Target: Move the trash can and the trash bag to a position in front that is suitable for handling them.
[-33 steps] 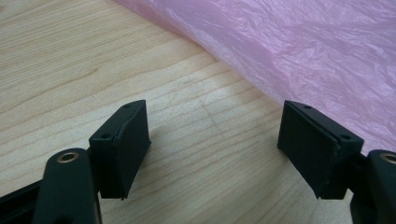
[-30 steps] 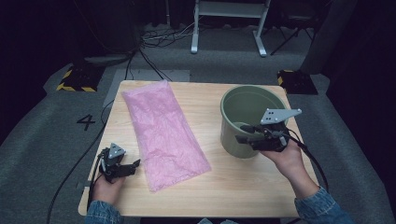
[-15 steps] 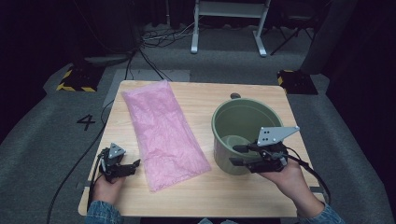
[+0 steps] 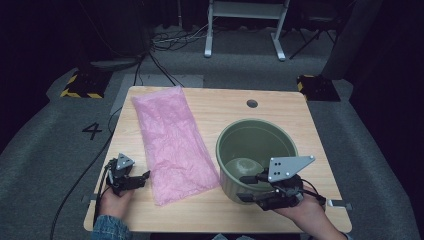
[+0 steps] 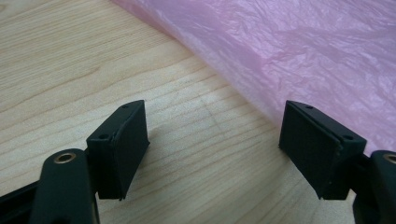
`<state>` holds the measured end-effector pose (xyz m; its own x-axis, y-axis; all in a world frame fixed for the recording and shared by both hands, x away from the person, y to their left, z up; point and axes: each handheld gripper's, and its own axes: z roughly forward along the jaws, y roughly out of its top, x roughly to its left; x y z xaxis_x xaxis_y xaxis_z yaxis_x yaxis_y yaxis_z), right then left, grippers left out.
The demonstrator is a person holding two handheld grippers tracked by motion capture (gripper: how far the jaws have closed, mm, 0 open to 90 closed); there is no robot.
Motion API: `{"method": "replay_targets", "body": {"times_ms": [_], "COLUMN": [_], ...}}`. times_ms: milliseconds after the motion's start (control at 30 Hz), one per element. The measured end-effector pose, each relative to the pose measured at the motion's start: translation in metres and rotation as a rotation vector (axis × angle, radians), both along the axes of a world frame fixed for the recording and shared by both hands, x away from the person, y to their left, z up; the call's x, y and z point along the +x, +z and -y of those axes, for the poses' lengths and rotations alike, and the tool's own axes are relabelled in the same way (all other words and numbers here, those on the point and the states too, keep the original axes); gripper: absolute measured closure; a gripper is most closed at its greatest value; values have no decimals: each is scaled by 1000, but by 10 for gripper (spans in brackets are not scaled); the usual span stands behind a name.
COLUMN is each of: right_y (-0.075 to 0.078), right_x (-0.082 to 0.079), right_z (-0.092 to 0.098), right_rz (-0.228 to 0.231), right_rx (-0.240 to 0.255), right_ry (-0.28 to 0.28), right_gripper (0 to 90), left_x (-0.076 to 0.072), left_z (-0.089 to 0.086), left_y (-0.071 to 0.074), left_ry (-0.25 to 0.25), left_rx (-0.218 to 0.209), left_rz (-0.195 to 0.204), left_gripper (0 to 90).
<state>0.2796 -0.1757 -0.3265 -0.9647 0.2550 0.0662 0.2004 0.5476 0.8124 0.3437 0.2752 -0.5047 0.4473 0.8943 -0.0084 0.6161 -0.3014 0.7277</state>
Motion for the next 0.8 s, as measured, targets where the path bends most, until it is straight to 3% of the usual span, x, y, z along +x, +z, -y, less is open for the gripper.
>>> {"method": "replay_targets", "body": {"times_ms": [200, 400, 633, 800], "right_y": [1, 9, 23, 32], "right_x": [-10, -10, 7, 16], "right_z": [-7, -3, 15, 39], "right_rz": [10, 51, 94, 123], "right_rx": [-17, 1, 26, 37], "right_ry": [37, 19, -84, -180], "right_gripper": [529, 479, 448, 431], "left_x": [0, 0, 0, -1], "left_z": [0, 0, 0, 0], "left_y": [0, 0, 0, 0], "left_ry": [1, 1, 0, 5], "left_rx": [-2, 0, 0, -2], "left_rz": [0, 0, 0, -3], "left_gripper": [236, 236, 236, 235]}}
